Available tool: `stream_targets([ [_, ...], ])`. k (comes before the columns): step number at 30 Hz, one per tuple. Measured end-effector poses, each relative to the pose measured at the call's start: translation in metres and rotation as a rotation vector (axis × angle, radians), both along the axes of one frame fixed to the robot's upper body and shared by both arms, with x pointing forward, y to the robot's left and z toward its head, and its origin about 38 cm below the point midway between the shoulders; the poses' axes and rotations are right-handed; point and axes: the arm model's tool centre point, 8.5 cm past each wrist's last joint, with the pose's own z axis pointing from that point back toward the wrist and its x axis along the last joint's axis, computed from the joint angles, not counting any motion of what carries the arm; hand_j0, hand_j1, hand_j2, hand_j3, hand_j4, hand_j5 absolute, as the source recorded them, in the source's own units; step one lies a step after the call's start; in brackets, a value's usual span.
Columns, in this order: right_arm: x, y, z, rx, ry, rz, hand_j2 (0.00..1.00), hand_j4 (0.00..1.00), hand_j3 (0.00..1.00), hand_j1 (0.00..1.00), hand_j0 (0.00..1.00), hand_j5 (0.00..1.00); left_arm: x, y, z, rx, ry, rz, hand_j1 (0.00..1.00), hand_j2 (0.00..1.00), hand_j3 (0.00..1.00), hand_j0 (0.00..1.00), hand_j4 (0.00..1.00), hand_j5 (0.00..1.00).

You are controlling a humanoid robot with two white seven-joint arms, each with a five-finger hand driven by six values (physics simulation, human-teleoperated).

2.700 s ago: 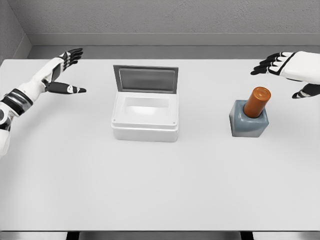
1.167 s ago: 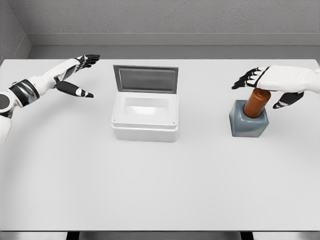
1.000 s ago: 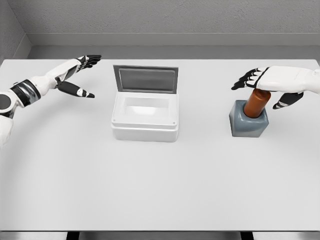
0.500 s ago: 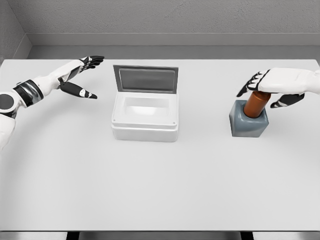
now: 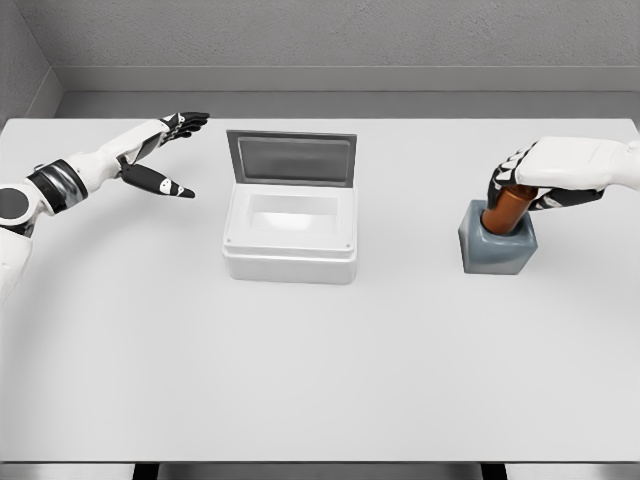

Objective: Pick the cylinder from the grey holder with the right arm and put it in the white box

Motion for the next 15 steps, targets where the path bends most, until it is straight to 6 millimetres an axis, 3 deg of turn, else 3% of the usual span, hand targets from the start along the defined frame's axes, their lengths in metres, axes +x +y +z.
stream_targets([
  [5, -0.001, 0.001, 0.008, -0.001, -0.016, 0.009, 0.41, 0.41, 0.41, 0.41, 0.41, 0.41, 0.000, 0.000, 0.000, 0.000, 0.000, 0.000, 1.00, 1.00, 1.00, 1.00, 1.00, 1.00],
  [15, -0.007, 0.002, 0.050, 0.007, -0.104, 0.030, 0.39, 0.39, 0.39, 0.39, 0.39, 0.39, 0.000, 0.001, 0.000, 0.001, 0.000, 0.001, 1.00, 1.00, 1.00, 1.00, 1.00, 1.00],
])
